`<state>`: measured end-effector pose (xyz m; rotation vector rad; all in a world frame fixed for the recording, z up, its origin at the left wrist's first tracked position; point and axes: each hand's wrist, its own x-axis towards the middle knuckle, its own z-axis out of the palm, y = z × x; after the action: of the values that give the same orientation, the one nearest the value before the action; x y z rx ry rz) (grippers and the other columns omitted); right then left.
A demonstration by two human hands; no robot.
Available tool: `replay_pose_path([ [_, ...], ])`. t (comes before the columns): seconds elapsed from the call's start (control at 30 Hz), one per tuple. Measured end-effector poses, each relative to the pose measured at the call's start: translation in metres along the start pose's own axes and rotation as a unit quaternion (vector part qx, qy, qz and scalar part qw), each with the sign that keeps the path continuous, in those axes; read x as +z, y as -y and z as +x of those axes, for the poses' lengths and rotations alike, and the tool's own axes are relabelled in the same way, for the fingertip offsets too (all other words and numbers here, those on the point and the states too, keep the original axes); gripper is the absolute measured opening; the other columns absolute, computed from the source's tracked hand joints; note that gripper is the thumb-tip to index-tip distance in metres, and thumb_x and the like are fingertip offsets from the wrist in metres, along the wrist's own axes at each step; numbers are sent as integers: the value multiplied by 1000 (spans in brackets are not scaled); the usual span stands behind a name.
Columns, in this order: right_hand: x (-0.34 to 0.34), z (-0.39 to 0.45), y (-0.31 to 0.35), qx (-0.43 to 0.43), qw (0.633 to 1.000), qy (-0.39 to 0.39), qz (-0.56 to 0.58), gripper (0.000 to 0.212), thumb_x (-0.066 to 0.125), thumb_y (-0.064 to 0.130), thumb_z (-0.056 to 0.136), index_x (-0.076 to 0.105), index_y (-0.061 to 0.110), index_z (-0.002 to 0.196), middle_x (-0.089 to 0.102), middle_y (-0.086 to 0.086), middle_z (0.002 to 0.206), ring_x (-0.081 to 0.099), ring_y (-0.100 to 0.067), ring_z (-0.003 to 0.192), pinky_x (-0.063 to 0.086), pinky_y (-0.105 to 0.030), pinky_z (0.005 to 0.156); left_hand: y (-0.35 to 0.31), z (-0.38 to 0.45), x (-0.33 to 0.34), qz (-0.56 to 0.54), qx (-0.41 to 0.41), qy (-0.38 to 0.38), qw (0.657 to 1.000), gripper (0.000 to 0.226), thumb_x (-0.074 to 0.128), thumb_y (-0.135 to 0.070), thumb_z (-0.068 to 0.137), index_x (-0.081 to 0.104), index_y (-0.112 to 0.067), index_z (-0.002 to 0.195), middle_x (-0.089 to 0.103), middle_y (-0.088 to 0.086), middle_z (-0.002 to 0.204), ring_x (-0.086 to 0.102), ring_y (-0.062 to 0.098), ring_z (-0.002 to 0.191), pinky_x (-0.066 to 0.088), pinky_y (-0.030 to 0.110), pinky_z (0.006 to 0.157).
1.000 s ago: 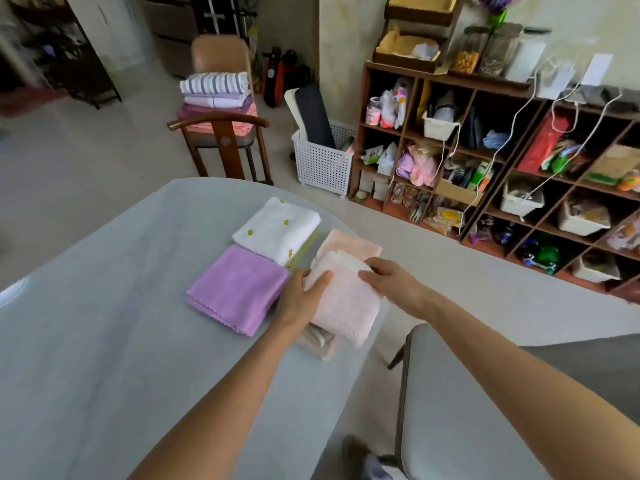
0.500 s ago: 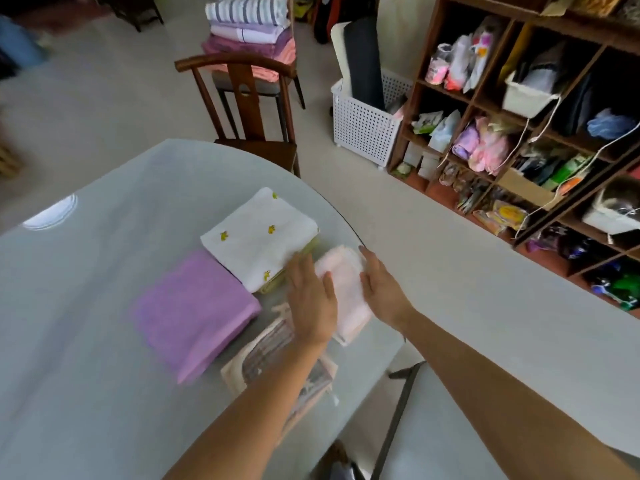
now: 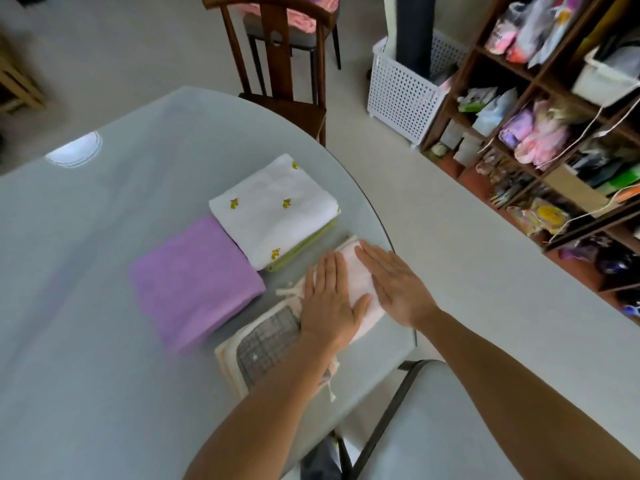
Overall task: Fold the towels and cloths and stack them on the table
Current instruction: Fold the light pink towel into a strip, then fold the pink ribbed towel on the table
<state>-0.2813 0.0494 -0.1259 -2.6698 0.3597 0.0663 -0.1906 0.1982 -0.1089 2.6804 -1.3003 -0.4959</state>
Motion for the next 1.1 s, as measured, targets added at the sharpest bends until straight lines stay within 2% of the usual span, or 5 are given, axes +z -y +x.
replay_pose_path([
  [0.13,-14,-3,5,34,999,26,-25,61,4,40,92,13,28,151,9,8,158,5,-16,148,0,-31,120,2,6,-27,5,18,38,999,85,29,-63,92,17,-3,151,19,17,157,24,31,143,23,45,115],
  [0.27,-52,-1,38,21,991,-122,-42,51,27,27,94,60,6,127,52,-10,139,44,-28,133,34,-41,110,15,3,-85,8,20,19,1000,64,45,-47,95,31,-9,145,33,14,151,32,28,139,30,39,111],
  [0.37,-69,11,89,-3,989,-144,-25,43,33,22,91,68,4,110,67,-13,116,62,-31,110,45,-37,96,48,-29,-116,-7,-29,26,999,40,44,-42,96,50,-14,123,57,8,125,54,28,117,43,34,85],
  [0.67,-16,41,332,-181,972,115,-96,25,42,19,96,59,10,111,64,-14,113,59,-34,106,48,-40,85,219,-262,-172,-37,-242,57,968,46,38,-45,99,43,-22,138,47,1,141,46,21,129,38,33,102],
  [1.1,174,-105,719,-350,880,283,-151,16,39,16,97,51,17,86,59,-7,104,50,-20,86,35,-26,70,383,-730,-114,-130,-494,26,859,45,41,-44,99,44,-21,137,48,1,139,49,22,124,42,34,102],
])
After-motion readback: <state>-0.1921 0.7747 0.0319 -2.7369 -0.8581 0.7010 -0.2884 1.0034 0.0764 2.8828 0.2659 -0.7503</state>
